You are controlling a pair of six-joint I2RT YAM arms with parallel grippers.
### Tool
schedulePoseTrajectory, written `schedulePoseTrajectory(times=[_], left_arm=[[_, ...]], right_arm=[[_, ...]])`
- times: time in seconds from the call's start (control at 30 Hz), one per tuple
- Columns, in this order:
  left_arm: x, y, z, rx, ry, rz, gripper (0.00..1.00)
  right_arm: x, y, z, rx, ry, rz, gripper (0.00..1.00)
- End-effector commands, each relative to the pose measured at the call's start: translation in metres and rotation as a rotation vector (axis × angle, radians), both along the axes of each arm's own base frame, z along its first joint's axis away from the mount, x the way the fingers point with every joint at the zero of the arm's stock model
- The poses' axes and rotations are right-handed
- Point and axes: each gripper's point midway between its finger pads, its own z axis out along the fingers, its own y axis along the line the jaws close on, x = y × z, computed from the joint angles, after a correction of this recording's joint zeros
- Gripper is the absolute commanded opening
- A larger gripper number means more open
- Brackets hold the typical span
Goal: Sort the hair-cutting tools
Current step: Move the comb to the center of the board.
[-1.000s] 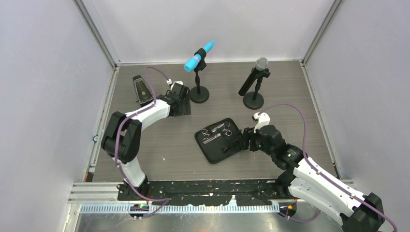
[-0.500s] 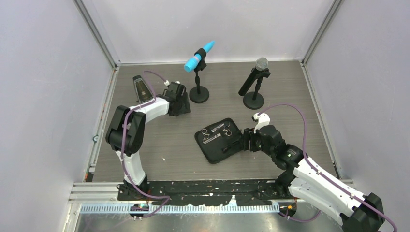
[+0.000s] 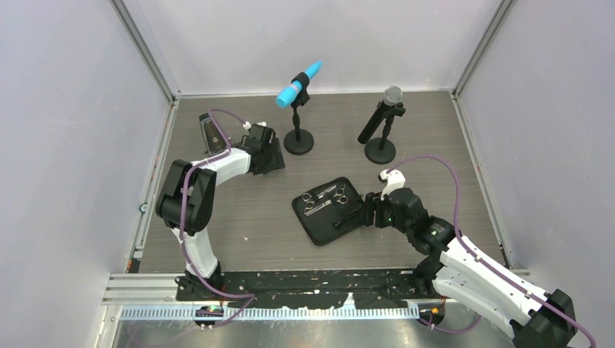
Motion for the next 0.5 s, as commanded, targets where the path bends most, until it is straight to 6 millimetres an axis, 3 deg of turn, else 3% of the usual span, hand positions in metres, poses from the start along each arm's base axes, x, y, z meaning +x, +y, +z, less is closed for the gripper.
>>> schedulePoseTrajectory(times=[0.0,0.27,0.47], left_arm=[[0.022,0.005,0.036,-0.040,-0.100,0.035,0.63],[0.027,0.009,0.036,-0.054,-0.113,0.048,0.63],[0.015,0.004,0.016,-0.077,-0.033,0.040,0.62]], right_arm=[[0.007,0.002,0.022,0.026,-0.060,-0.007,0.60],[0.007,0.001,0.018,0.014,-0.050,-0.009,0.61],[0.008,0.003,0.018,0.016,-0.047,-0.004,0.61]])
